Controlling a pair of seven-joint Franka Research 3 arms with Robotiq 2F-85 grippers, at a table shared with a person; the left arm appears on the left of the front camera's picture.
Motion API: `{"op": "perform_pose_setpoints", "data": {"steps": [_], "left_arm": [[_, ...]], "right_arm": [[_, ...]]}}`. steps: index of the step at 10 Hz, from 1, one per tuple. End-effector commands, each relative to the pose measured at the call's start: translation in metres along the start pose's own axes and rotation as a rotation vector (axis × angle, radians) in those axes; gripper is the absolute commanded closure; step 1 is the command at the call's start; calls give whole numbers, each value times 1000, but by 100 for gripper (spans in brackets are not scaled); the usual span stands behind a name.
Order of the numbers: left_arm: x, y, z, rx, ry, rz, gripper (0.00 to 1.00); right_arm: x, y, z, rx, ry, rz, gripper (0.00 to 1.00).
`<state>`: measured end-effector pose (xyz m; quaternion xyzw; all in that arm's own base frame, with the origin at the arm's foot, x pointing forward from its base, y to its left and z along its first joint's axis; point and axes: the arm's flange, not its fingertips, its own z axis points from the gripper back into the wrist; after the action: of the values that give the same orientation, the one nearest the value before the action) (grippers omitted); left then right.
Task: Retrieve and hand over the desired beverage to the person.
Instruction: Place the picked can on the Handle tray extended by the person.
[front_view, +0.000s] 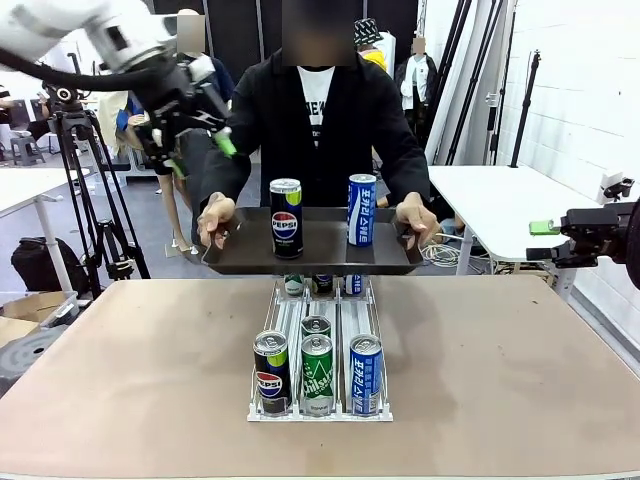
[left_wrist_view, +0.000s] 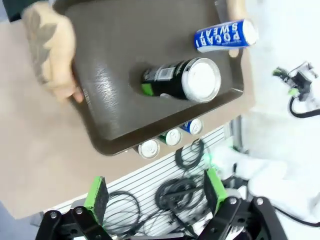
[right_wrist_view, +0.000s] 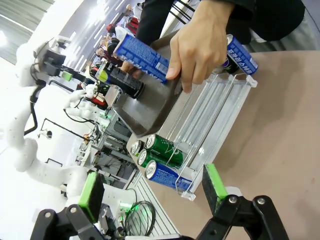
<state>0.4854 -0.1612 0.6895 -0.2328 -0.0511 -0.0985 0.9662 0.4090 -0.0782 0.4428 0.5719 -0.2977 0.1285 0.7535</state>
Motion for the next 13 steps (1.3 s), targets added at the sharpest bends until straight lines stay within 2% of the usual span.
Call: {"op": "perform_pose_setpoints", "data": {"steps": [1, 4, 6, 8, 10, 13], "left_arm": [[-32, 40, 8, -129, -96, 9, 0], [-54, 113, 21, -264, -155, 85, 0], [-67, 155, 21, -377, -214, 63, 0], [-94, 200, 16, -488, -292, 10, 0], [-116, 236, -6, -532, -308, -6, 0], [-117, 292, -60, -656, -325, 67, 0]], "right_arm": [[0, 1, -1, 12, -7, 2, 0], [0, 1, -1, 12, -7, 2, 0], [0, 1, -1, 12, -7, 2, 0], [0, 1, -1, 12, -7, 2, 0], [0, 1, -1, 12, -7, 2, 0], [0, 1, -1, 12, -7, 2, 0]]}}
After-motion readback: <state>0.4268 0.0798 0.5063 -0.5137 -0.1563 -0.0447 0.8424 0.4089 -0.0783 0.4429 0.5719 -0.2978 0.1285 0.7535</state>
